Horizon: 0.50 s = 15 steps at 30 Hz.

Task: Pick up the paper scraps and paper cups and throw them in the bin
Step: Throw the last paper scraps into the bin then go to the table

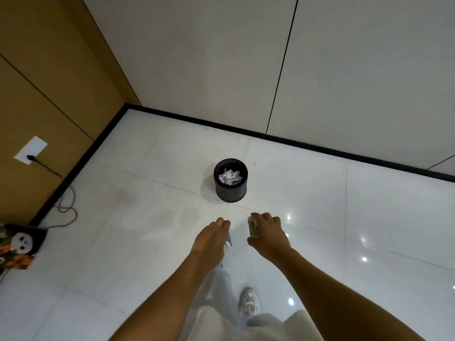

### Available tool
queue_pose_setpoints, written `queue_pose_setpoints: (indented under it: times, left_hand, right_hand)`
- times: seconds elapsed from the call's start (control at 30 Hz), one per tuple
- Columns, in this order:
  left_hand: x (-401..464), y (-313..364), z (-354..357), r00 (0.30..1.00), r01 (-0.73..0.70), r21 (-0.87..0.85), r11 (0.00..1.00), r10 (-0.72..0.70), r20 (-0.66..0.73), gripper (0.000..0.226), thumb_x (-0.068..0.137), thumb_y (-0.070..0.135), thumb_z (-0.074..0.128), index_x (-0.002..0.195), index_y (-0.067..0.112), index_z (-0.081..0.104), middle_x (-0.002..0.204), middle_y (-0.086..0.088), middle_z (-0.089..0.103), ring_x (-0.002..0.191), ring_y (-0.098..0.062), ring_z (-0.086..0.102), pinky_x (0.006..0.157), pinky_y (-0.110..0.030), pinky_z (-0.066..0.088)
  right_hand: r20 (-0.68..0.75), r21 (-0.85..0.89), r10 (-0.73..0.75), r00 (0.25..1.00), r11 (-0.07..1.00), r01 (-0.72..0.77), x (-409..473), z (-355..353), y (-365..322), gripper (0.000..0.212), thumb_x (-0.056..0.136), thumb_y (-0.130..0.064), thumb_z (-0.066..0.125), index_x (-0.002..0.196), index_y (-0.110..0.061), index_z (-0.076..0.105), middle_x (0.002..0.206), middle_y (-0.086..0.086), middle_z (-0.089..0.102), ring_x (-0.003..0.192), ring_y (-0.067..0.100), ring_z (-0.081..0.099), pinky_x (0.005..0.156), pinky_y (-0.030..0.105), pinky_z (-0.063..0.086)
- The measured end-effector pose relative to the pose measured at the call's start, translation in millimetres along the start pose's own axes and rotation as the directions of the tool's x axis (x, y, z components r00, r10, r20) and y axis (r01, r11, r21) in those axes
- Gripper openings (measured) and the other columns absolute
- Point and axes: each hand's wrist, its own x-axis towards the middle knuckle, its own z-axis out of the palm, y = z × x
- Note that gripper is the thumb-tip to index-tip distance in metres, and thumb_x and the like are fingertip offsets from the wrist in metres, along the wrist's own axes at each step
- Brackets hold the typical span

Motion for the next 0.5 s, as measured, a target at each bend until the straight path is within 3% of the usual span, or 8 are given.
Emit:
queue_pose_setpoints:
  times: [0.13, 0.3, 0.4, 0.5]
  left_hand:
    - [68.7, -33.2, -33.5, 0.999, -0.031, 0.022, 0.999, 0.031, -0.008, 0.055, 0.086, 0.009, 0.057, 0.137, 0.016, 0.038, 0.132, -0.001, 0.045, 0.119, -0.019, 0.048, 0.098, -0.025, 0.04]
    - [171.9, -74.6, -74.4, 0.998, -0.058, 0.068, 0.996, 0.06, -0.025, 0.046, 0.086, 0.009, 0.055, 0.129, 0.017, 0.043, 0.126, -0.001, 0.048, 0.118, -0.019, 0.046, 0.098, -0.023, 0.034]
    - [225.4, -89.2, -95.7, 0.997, -0.079, 0.109, 0.991, 0.079, 0.0, 0.059, 0.085, 0.011, 0.061, 0.138, 0.015, 0.035, 0.136, -0.003, 0.043, 0.126, -0.021, 0.04, 0.105, -0.025, 0.031]
    - [269.9, -100.0, -108.4, 0.995, -0.103, 0.139, 0.985, 0.103, 0.011, 0.058, 0.089, 0.009, 0.055, 0.141, 0.013, 0.031, 0.14, -0.005, 0.041, 0.129, -0.022, 0.037, 0.109, -0.026, 0.028]
  right_hand:
    - [0.013, 0.019, 0.032, 0.999, 0.999, -0.032, 76.4, -17.2, -20.3, 0.055, 0.077, -0.024, 0.066, 0.128, -0.024, 0.045, 0.125, 0.002, 0.047, 0.116, 0.026, 0.038, 0.078, 0.035, 0.046]
    - [0.023, 0.052, 0.096, 0.995, 0.994, -0.097, 175.4, -40.9, -46.8, 0.058, 0.078, -0.024, 0.066, 0.132, -0.023, 0.043, 0.127, 0.004, 0.047, 0.116, 0.026, 0.038, 0.081, 0.036, 0.048]
    - [0.039, 0.063, 0.13, 0.991, 0.989, -0.133, 223.5, -53.3, -62.1, 0.063, 0.079, -0.027, 0.067, 0.137, -0.024, 0.04, 0.131, 0.004, 0.047, 0.119, 0.026, 0.038, 0.086, 0.037, 0.048]
    - [0.065, 0.084, 0.144, 0.987, 0.985, -0.149, 266.3, -61.2, -71.9, 0.067, 0.081, -0.028, 0.067, 0.141, -0.025, 0.036, 0.136, 0.003, 0.045, 0.123, 0.025, 0.037, 0.09, 0.036, 0.046]
